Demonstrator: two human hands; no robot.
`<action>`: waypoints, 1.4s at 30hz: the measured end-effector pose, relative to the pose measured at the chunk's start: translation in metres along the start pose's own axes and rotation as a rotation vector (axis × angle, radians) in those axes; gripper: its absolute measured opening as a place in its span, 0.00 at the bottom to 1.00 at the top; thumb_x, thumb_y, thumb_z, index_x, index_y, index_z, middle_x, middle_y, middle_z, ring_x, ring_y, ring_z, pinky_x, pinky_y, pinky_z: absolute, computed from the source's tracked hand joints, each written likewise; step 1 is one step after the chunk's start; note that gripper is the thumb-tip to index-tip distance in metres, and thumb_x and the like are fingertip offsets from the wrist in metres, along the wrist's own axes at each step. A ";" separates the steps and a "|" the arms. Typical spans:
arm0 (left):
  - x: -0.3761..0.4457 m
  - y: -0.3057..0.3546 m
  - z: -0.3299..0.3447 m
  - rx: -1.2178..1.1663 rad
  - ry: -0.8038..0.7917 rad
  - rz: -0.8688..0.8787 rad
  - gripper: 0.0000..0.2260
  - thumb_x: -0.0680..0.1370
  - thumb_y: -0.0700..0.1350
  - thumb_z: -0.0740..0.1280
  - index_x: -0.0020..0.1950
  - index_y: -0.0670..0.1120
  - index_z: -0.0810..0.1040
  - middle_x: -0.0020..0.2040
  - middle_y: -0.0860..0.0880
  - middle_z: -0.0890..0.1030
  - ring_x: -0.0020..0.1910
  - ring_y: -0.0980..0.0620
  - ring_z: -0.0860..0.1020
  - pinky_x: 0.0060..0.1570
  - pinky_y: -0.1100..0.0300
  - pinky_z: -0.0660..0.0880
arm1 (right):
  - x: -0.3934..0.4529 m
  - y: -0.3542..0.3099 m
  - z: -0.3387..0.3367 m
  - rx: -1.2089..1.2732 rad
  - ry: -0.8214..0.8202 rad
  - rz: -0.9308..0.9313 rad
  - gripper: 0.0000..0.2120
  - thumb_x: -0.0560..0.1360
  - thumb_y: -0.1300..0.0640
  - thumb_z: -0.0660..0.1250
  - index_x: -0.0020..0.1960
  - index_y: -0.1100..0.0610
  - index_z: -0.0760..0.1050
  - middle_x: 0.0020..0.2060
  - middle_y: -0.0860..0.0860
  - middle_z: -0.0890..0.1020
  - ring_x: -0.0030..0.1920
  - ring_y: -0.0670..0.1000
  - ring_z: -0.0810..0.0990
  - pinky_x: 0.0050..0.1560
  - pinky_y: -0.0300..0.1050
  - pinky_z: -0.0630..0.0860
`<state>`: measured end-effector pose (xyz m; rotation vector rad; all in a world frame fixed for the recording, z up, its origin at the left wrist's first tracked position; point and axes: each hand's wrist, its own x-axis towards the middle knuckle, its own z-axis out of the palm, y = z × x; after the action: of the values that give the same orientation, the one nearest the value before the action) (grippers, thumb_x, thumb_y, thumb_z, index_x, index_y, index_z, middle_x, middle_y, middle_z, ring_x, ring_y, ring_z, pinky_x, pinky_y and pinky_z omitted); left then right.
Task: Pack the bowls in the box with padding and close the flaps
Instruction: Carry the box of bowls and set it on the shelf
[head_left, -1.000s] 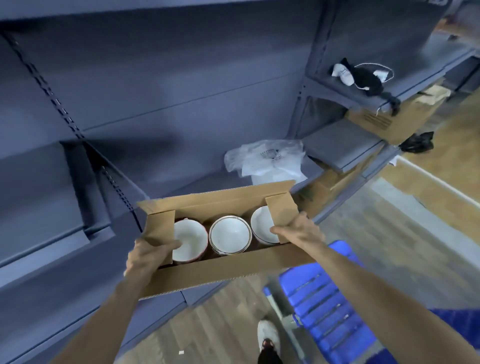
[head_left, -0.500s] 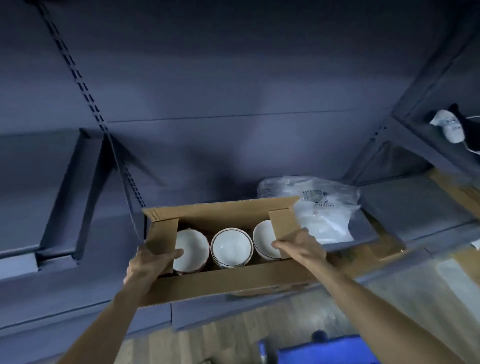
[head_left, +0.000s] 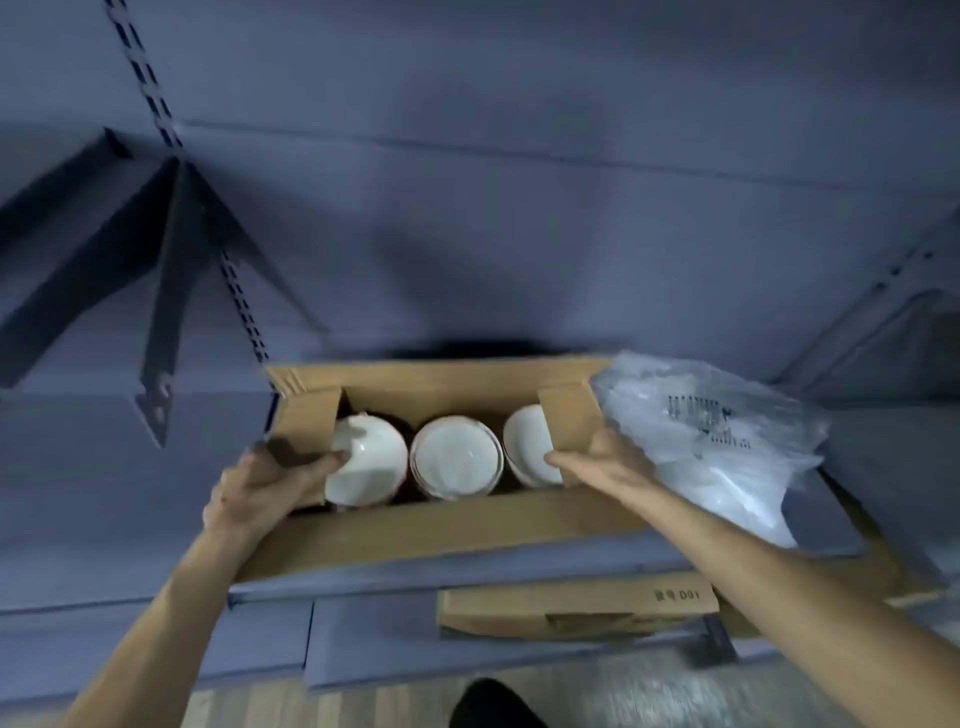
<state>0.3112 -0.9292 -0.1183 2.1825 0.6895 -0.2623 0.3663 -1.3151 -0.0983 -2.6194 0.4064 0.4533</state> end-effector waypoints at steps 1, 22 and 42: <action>-0.001 0.002 0.002 0.052 0.019 0.000 0.67 0.47 0.87 0.60 0.76 0.47 0.66 0.74 0.42 0.72 0.72 0.37 0.70 0.71 0.43 0.67 | 0.004 0.002 0.002 -0.043 0.023 -0.006 0.38 0.65 0.30 0.72 0.66 0.50 0.70 0.63 0.50 0.77 0.63 0.58 0.78 0.57 0.49 0.75; -0.042 -0.004 0.052 0.268 0.429 -0.100 0.49 0.58 0.80 0.62 0.69 0.50 0.58 0.61 0.39 0.78 0.59 0.32 0.77 0.46 0.45 0.69 | 0.040 0.024 0.024 -0.162 0.266 -0.285 0.54 0.72 0.37 0.69 0.82 0.62 0.43 0.77 0.58 0.59 0.69 0.63 0.72 0.59 0.54 0.72; -0.037 -0.002 0.047 0.154 0.380 -0.099 0.48 0.59 0.76 0.65 0.68 0.47 0.60 0.56 0.41 0.75 0.61 0.33 0.74 0.52 0.44 0.71 | 0.038 0.022 0.021 -0.157 0.299 -0.272 0.53 0.70 0.37 0.69 0.81 0.62 0.46 0.75 0.59 0.64 0.66 0.62 0.76 0.46 0.50 0.65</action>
<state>0.2816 -0.9782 -0.1350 2.3751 1.0176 0.0550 0.3872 -1.3318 -0.1389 -2.8480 0.1042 0.0030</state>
